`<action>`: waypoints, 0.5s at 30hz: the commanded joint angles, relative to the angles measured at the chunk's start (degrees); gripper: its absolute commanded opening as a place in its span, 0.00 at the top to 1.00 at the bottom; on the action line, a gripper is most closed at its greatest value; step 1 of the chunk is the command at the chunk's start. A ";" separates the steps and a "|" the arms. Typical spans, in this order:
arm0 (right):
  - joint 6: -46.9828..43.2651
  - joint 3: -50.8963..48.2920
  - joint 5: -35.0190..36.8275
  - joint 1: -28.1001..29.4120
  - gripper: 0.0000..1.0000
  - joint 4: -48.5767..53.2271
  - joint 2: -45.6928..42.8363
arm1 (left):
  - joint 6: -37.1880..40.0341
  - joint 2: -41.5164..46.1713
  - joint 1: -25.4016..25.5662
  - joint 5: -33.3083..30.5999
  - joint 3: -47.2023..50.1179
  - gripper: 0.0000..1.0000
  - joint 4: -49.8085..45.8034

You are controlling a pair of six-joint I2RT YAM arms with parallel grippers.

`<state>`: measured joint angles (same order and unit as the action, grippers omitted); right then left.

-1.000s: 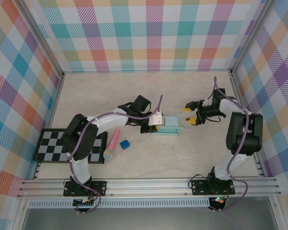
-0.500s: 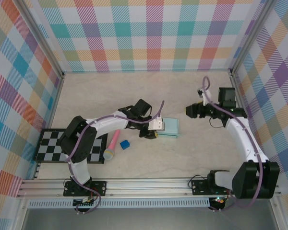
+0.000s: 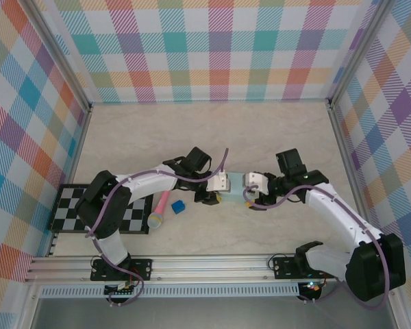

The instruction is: Fold the paper box

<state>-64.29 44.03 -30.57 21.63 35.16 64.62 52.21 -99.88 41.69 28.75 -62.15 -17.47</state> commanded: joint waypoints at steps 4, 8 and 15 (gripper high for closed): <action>-5.50 -5.75 7.92 4.74 0.33 -8.77 0.19 | -2.81 2.91 -0.87 2.79 1.94 0.61 3.93; -4.73 -8.39 14.68 6.34 0.40 -16.93 2.15 | -2.99 3.87 -1.03 3.15 2.59 0.61 3.94; -5.73 -10.09 18.49 7.85 0.60 -24.07 5.20 | -4.19 6.59 -1.69 4.24 5.28 0.60 4.88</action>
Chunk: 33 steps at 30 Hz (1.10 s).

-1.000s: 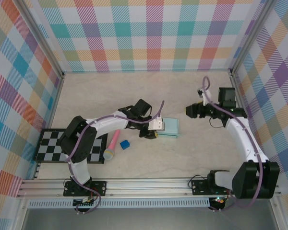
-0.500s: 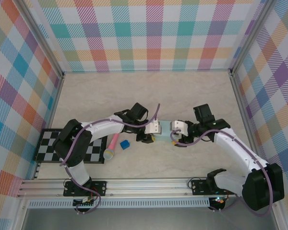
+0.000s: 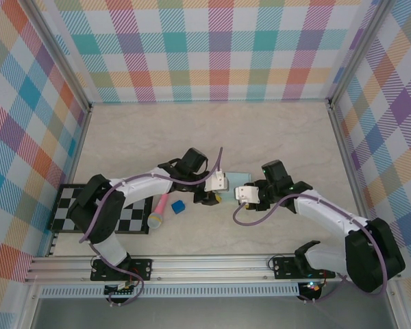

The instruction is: Fold the paper box

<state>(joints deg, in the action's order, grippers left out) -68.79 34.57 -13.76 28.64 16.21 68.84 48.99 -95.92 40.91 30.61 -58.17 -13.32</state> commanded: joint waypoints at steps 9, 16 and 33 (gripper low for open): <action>-3.59 -2.03 5.32 2.05 0.66 -7.28 6.20 | -4.75 11.36 -3.49 3.23 6.89 0.00 4.03; -4.85 -0.89 3.21 2.75 0.45 -1.74 9.73 | -28.81 14.23 -11.58 0.54 8.34 0.00 19.40; 31.52 6.82 -1.27 0.00 0.00 3.22 -13.81 | -63.90 7.67 -9.38 -16.77 7.27 0.00 13.18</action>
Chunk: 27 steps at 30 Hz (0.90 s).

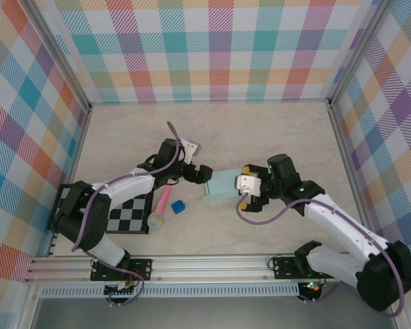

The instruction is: Fold the paper box

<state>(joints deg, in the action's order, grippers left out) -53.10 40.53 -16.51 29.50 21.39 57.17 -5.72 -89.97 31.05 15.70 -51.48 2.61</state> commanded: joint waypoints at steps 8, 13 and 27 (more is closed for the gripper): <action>72.97 18.11 -5.53 -24.64 0.13 14.10 14.40 | -8.69 -1.46 6.00 -6.46 0.36 0.03 -5.17; 69.73 26.75 -17.90 -26.16 0.21 25.84 30.10 | -6.67 -2.30 8.34 -6.20 0.29 0.06 -6.59; 68.13 27.05 -18.30 -19.42 0.38 22.91 47.90 | -3.55 -6.80 11.29 -11.51 1.03 0.13 -5.06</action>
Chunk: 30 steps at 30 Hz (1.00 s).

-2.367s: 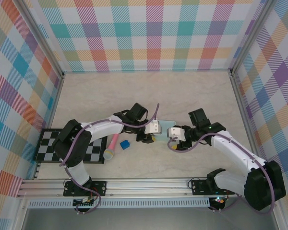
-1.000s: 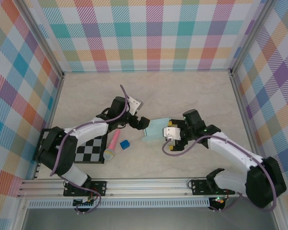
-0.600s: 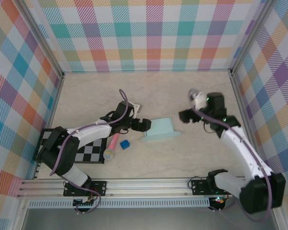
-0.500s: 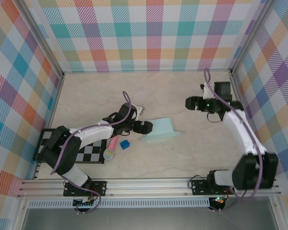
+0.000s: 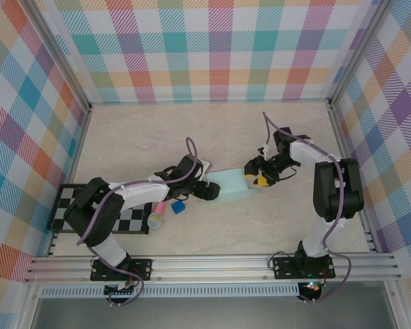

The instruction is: Fold the paper box

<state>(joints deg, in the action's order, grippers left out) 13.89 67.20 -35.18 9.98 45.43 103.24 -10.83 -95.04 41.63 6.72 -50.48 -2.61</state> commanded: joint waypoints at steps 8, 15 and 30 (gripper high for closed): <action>2.36 -4.59 -6.21 1.10 0.42 -7.06 3.55 | 1.38 -2.45 0.68 -3.14 2.07 0.21 2.94; 7.45 -10.29 -16.58 1.27 0.43 -17.04 3.55 | 2.05 -3.52 0.56 2.38 2.17 0.23 4.95; 18.51 -13.67 -27.05 1.21 0.37 -29.31 -0.49 | -5.73 0.09 -8.39 23.66 -0.76 0.29 3.31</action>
<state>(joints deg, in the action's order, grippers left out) 29.39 53.67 -56.12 10.55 21.08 105.43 -13.41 -97.01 33.98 21.45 -49.76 0.49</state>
